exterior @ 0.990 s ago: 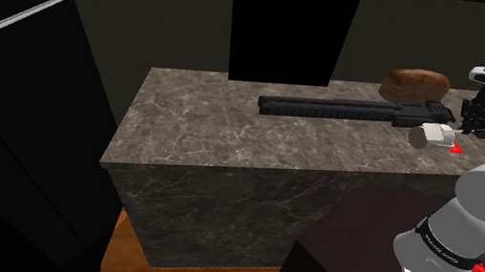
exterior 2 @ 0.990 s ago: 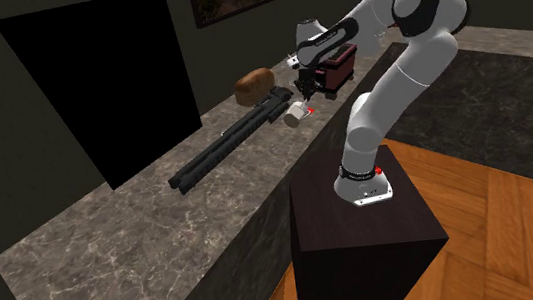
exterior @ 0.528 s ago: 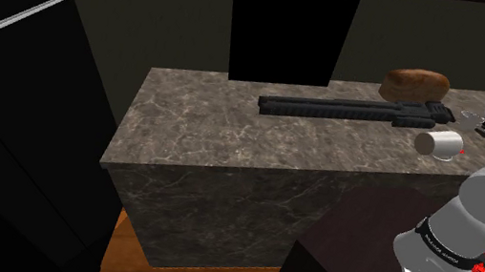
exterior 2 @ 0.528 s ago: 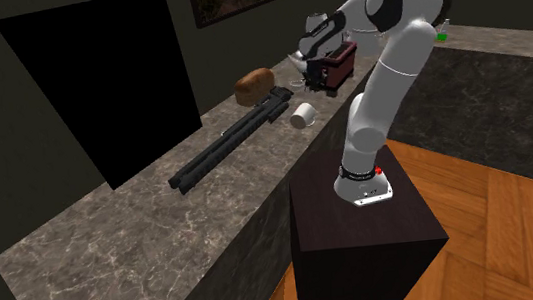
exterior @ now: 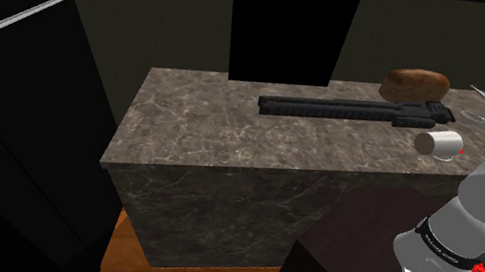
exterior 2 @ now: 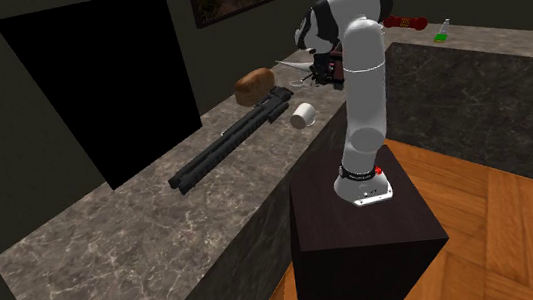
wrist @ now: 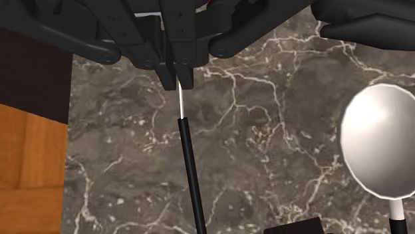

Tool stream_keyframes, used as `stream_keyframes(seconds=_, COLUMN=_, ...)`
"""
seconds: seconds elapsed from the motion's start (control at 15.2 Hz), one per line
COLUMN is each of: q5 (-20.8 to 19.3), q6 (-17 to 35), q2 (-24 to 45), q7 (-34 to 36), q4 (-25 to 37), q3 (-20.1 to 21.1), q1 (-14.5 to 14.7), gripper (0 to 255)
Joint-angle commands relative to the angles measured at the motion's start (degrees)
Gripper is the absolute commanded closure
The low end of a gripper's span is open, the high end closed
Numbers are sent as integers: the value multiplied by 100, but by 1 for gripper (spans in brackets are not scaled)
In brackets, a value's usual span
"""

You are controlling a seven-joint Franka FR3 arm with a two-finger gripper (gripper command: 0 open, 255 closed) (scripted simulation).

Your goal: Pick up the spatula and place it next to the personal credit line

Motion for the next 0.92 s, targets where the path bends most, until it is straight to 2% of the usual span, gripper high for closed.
stream_keyframes(seconds=0.0, q5=333, q6=72, q2=260, q7=-252, q4=55, q3=243, q1=-299, gripper=255)
stream_keyframes(seconds=0.86, q5=1288, q6=735, q2=1001, q7=-866, q4=-165, q3=1096, q1=-1059, gripper=255)
